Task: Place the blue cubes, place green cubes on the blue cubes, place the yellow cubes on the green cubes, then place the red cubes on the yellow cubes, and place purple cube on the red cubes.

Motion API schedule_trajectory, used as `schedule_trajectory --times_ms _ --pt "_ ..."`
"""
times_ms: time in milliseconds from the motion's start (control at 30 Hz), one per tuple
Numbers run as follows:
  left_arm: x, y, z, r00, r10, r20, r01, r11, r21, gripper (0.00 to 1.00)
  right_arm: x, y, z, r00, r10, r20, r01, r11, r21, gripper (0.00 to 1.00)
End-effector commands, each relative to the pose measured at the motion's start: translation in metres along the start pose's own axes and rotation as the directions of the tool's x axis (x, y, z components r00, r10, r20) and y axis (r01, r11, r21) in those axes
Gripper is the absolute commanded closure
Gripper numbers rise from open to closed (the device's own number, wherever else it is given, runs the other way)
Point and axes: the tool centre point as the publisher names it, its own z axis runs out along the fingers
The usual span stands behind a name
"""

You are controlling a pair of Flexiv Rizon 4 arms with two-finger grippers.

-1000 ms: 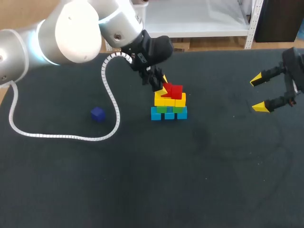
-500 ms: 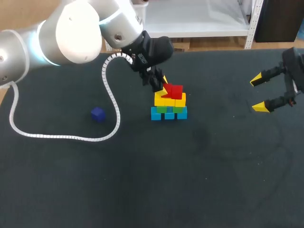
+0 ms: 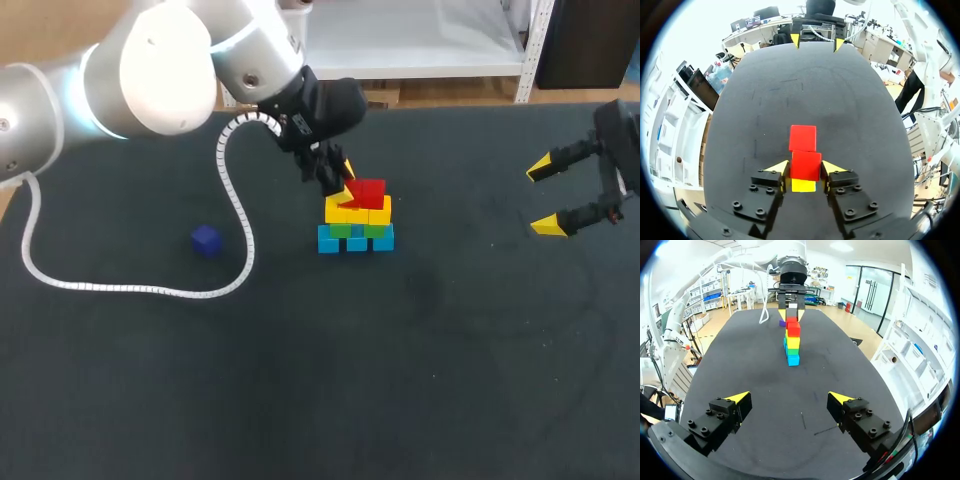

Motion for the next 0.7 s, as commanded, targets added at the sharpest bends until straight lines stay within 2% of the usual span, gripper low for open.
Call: schedule_trajectory --times_ms 33,700 --pt "-0.0009 0.0007 0.0000 1.000 -0.003 -0.005 0.003 1.000 0.000 0.53 0.0005 -0.0009 0.0010 1.000 -0.001 0.003 0.001 1.000 -0.001 0.00" --pt "-0.0036 0.0065 0.0008 1.000 -0.002 -0.008 0.002 1.000 -0.010 0.57 0.0005 -0.0009 0.0010 1.000 -0.001 0.003 0.001 1.000 -0.001 0.00"
